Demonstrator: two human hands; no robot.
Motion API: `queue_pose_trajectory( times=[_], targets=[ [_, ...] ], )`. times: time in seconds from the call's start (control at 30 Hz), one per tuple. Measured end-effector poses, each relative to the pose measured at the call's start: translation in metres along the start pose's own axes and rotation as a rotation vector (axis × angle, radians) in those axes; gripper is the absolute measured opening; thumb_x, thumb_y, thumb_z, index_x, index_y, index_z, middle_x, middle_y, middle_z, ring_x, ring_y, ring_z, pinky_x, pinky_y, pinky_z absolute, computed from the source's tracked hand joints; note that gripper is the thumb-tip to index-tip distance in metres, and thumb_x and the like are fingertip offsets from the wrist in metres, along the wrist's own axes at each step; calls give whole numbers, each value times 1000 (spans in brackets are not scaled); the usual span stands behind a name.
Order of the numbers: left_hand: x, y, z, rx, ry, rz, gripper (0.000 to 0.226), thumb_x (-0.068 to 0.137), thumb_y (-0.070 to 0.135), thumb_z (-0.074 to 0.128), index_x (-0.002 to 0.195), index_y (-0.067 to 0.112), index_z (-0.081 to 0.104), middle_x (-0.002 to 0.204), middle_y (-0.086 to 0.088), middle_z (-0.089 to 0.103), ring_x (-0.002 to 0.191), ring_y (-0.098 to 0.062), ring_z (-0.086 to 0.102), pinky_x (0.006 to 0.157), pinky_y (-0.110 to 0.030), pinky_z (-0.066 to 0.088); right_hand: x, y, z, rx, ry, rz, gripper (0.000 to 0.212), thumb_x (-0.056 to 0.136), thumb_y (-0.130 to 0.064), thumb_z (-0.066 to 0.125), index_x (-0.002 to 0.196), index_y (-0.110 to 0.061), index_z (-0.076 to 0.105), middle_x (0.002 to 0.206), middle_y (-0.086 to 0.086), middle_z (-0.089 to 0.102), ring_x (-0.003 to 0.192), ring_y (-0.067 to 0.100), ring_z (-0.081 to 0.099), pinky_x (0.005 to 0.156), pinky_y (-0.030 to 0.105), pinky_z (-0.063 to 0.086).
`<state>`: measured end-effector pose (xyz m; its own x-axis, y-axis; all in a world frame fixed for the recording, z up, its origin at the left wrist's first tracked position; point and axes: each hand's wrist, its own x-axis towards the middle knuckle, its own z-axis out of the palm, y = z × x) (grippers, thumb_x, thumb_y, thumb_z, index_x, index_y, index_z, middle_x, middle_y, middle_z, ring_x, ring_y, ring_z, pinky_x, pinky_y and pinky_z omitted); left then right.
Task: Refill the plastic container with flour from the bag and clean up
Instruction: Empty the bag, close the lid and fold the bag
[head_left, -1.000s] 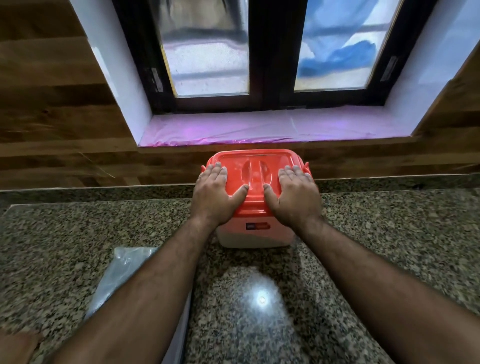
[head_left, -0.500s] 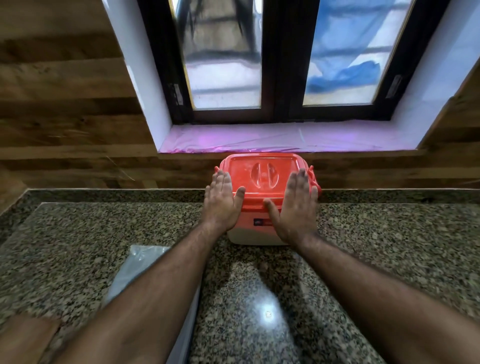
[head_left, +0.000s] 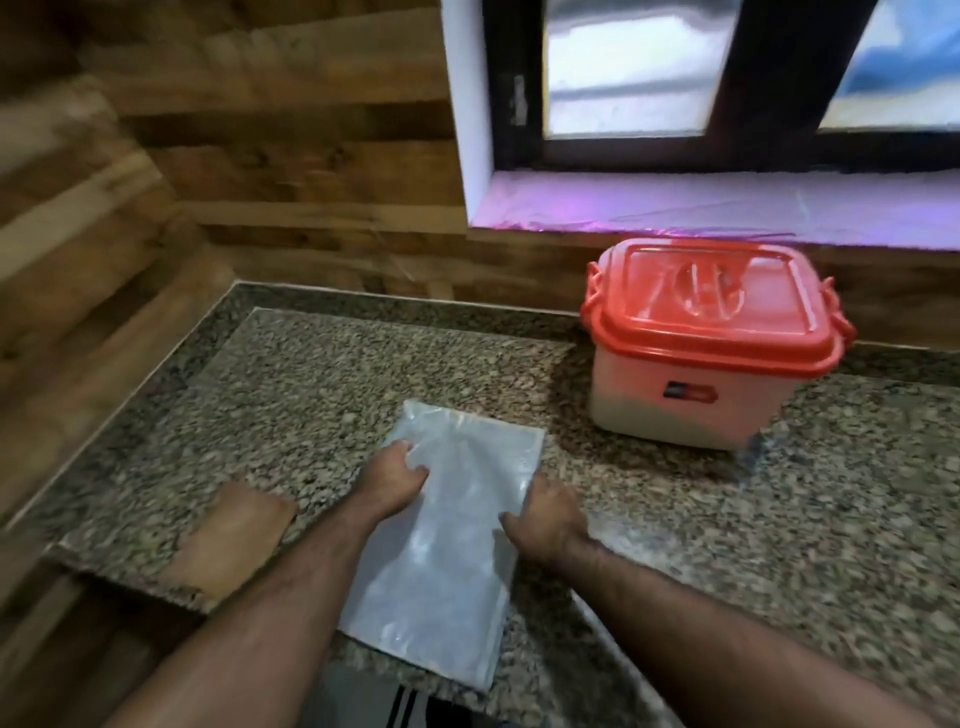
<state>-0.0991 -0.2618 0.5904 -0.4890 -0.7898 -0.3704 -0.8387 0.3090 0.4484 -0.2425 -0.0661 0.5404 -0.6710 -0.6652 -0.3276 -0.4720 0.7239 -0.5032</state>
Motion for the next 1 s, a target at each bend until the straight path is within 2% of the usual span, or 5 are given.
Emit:
queue_pose_trajectory(
  times=[0.23,0.5,0.73,0.87,1.0],
  targets=[
    [58,-92,-16,77,-138,-73,44,76,36,78,114,17,70,107,-4,76,95,-29,73,79,-31,56,15,-38,33,284,75,513,63,70,-28,82,126,-13,57,128,13,67,119,38,68,93,44,62],
    [101,-111,-42,-76,-331,87,26,77,-7,81,97,8,76,102,-11,81,91,-29,76,72,-35,62,25,-33,9,659,4,340,52,58,-2,67,105,-20,81,100,6,82,90,29,79,78,53,68],
    [92,-137,-53,-348,-317,287,35,84,-19,77,99,14,78,72,13,80,65,2,73,62,-19,57,5,-21,9,831,184,163,24,83,24,70,99,8,77,89,11,80,85,29,73,65,29,64],
    [98,-158,-53,-437,-254,440,29,73,-21,72,74,6,82,87,-1,82,88,-12,77,83,-29,61,-5,-11,2,542,203,-96,19,84,-10,86,82,-29,81,91,2,81,93,19,79,88,32,64],
    [96,-174,-48,-233,-262,502,50,81,-24,64,72,20,85,103,11,80,106,4,71,100,-29,58,2,-1,4,-13,94,-237,47,76,11,66,80,-33,82,108,-3,81,106,16,71,93,38,59]
  ],
)
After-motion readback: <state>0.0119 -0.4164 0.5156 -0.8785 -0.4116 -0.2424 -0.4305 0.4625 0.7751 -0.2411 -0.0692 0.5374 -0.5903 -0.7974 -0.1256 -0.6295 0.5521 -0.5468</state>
